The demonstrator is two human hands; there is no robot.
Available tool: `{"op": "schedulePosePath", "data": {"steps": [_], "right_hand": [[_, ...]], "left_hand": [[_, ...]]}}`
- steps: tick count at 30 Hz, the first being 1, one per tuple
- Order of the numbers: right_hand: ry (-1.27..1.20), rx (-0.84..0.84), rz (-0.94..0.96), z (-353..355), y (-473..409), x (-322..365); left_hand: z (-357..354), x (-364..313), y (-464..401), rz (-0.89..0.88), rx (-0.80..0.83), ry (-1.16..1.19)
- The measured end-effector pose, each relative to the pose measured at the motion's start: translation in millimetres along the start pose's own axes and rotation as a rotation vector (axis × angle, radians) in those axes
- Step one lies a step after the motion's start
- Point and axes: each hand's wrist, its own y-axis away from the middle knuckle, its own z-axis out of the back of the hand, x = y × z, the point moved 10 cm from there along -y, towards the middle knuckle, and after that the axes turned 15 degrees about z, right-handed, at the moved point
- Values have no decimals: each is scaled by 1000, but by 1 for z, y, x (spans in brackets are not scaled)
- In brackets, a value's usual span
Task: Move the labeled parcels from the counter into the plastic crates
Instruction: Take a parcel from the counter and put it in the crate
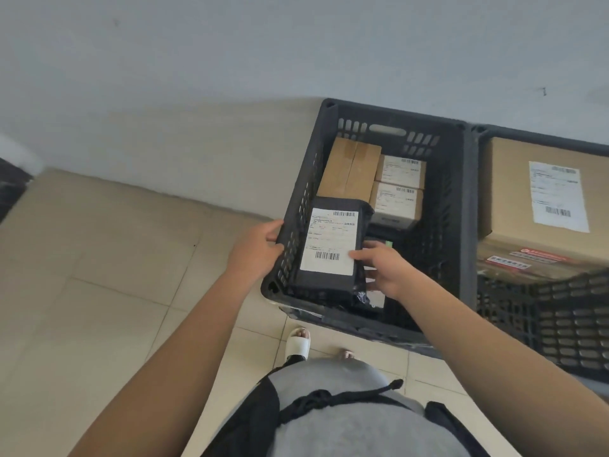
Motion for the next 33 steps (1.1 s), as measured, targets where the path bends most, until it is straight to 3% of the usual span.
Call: {"op": "schedulePosePath", "data": {"steps": [10, 23, 27, 33], "right_hand": [[-52, -19, -29, -27, -53, -48], [68, 47, -29, -14, -44, -30], [-21, -3, 56, 1, -6, -2], [-177, 16, 278, 28, 85, 22]], "left_hand": [[-1, -5, 0, 5, -50, -96], [-1, -13, 22, -11, -186, -275], [-5, -8, 49, -55, -228, -157], [-24, 14, 115, -69, -184, 280]]}}
